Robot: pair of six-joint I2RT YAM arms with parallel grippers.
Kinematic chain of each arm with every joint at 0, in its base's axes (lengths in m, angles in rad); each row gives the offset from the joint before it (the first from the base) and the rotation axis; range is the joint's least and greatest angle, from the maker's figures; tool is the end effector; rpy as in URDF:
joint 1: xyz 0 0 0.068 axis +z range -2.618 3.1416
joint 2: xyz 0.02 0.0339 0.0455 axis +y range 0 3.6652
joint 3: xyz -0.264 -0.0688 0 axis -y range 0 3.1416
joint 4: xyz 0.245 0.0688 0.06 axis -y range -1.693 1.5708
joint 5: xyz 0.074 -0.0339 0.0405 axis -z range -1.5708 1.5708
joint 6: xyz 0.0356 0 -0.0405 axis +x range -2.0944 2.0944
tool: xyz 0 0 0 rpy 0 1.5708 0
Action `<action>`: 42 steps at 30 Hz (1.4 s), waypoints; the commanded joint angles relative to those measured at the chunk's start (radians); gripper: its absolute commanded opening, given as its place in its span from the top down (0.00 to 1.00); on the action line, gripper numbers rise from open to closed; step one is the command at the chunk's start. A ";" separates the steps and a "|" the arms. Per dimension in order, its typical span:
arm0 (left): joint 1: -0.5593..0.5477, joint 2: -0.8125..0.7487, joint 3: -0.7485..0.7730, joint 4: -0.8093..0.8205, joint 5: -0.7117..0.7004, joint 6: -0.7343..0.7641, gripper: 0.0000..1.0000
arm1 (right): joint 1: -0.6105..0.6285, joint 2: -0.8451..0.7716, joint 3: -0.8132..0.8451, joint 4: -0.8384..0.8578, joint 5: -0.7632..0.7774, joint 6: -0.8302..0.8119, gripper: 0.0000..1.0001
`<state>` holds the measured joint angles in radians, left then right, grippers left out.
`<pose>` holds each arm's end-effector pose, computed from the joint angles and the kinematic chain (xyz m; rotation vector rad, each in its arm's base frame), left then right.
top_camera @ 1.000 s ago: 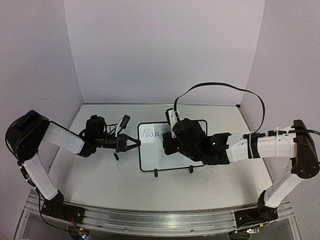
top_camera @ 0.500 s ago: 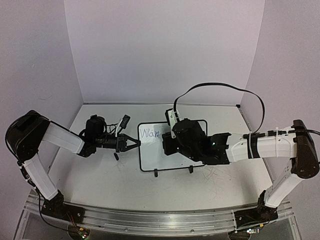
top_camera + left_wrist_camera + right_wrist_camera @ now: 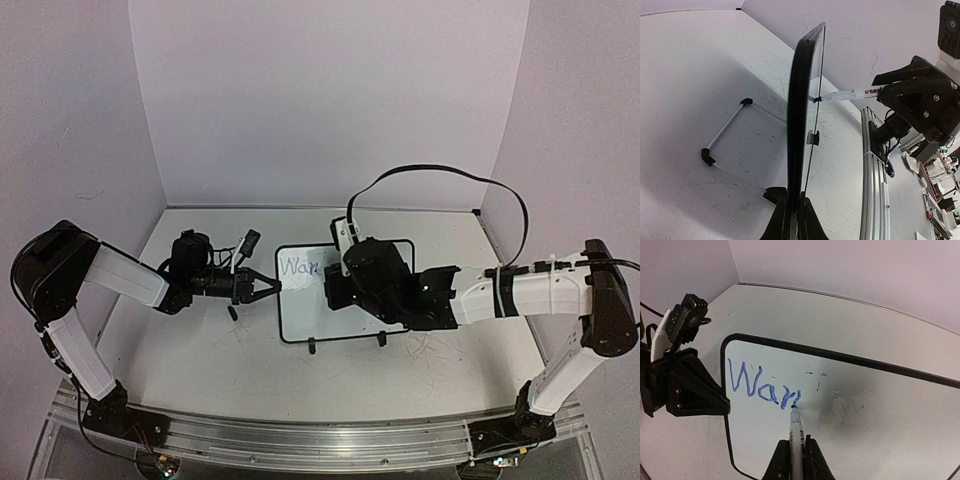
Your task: Write a sentence on the whiteboard
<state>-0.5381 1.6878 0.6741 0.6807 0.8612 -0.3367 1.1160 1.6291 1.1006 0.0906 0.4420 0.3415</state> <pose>0.2636 -0.1888 0.1677 0.8234 1.8592 -1.3872 0.1777 0.3287 0.2603 -0.4856 1.9394 0.5065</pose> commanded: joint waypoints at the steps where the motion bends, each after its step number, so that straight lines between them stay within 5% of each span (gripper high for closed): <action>1: -0.014 -0.026 0.030 -0.001 0.043 0.008 1.00 | -0.010 0.012 0.038 0.024 0.059 -0.009 1.00; 42: -0.014 -0.022 0.035 -0.002 0.044 0.008 1.00 | -0.018 -0.025 -0.018 -0.003 0.056 0.033 1.00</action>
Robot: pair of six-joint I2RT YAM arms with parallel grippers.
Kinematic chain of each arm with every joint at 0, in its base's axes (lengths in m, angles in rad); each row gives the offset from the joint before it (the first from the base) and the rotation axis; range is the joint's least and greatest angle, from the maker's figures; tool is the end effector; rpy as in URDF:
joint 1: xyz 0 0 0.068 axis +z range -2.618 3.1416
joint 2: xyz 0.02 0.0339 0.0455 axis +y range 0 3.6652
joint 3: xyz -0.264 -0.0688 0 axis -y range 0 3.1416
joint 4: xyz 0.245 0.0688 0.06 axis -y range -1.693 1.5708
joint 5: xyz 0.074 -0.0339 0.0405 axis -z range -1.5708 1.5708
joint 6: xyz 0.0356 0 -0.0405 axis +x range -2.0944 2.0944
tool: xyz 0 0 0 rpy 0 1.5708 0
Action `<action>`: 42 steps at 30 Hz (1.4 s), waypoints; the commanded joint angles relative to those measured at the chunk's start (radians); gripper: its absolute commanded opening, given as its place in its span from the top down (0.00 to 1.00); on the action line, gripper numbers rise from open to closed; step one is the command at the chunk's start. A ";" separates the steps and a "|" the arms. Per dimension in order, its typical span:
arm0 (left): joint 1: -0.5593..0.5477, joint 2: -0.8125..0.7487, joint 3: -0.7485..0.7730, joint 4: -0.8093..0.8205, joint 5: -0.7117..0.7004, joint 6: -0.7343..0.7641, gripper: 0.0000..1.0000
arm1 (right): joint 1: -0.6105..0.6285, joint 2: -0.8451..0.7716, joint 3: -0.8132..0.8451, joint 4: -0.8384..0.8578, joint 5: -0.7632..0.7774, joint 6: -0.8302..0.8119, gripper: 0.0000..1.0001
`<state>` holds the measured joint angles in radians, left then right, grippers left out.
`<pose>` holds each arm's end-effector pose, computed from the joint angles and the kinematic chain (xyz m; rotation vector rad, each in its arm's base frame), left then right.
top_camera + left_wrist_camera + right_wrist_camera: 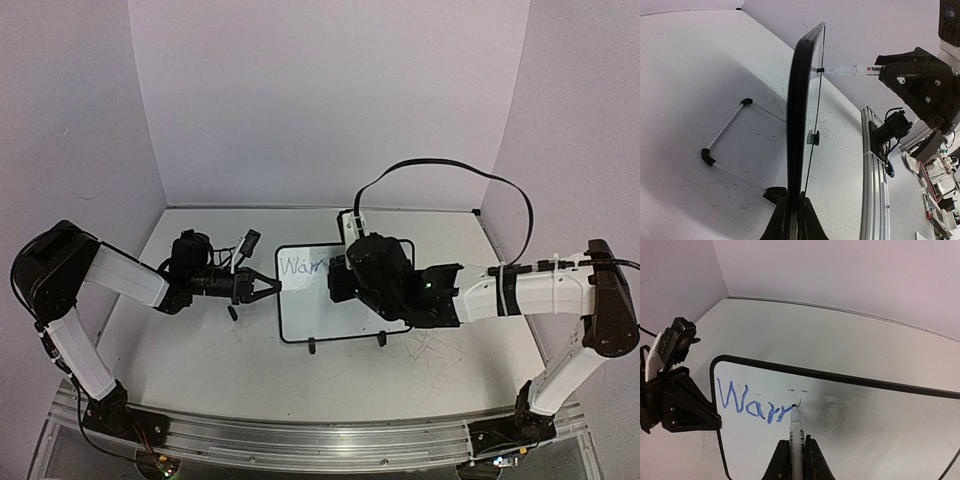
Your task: Write a sentence on the whiteboard
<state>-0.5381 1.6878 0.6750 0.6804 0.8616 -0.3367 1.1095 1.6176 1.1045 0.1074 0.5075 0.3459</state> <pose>0.2638 -0.1889 0.1679 0.8238 1.8585 -1.3875 0.1810 0.3253 0.2677 -0.4118 1.9078 0.4705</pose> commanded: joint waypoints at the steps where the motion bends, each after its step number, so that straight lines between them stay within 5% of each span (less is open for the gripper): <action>1: -0.014 -0.022 0.032 -0.002 0.044 0.008 1.00 | -0.011 -0.014 -0.025 -0.022 -0.012 0.033 1.00; 42: -0.014 -0.021 0.032 -0.003 0.046 0.007 1.00 | -0.012 -0.010 -0.012 0.021 0.001 0.031 1.00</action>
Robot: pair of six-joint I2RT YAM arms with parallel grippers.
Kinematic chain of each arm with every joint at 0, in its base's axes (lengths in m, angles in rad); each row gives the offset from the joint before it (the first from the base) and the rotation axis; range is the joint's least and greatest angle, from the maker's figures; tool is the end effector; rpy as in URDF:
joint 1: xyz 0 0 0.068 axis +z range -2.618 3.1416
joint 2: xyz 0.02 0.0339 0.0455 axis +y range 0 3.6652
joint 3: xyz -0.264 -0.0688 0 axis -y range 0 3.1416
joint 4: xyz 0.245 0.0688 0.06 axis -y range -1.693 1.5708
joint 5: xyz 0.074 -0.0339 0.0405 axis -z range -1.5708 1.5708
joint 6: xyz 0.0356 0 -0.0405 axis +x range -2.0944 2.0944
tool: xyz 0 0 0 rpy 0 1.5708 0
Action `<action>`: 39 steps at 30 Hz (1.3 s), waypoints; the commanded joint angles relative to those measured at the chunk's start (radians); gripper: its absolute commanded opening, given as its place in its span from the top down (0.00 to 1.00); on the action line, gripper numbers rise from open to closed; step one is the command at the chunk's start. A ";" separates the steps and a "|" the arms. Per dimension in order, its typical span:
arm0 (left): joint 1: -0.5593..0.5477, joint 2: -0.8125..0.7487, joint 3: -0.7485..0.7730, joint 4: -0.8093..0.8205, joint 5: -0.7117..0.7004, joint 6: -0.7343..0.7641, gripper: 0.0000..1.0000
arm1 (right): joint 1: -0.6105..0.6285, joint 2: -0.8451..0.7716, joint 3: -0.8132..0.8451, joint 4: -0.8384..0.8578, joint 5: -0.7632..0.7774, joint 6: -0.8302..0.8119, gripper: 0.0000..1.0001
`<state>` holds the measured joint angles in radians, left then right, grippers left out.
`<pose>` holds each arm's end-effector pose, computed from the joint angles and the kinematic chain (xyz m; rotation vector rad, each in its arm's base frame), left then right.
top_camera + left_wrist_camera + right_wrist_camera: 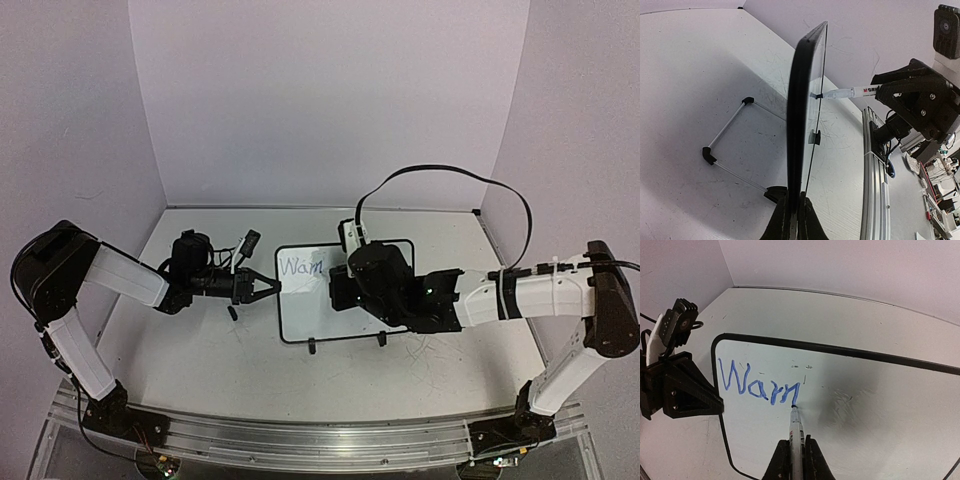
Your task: Write a sentence on the whiteboard
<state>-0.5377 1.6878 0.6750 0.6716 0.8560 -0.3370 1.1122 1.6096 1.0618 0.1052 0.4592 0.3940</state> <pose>0.2638 -0.1886 0.1671 0.8170 1.8697 -1.3834 0.1763 0.3215 0.2556 -0.4218 1.9569 0.5192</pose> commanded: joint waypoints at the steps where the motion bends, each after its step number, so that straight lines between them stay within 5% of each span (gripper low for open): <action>1: -0.015 -0.020 0.032 0.006 0.051 0.007 1.00 | -0.017 -0.002 0.033 0.027 0.050 -0.019 1.00; 39: -0.015 -0.017 0.034 0.006 0.049 0.009 1.00 | -0.041 -0.043 0.016 0.026 0.102 -0.023 1.00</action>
<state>-0.5378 1.6878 0.6792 0.6711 0.8567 -0.3371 1.0900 1.5969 1.0737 0.1386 0.5070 0.3625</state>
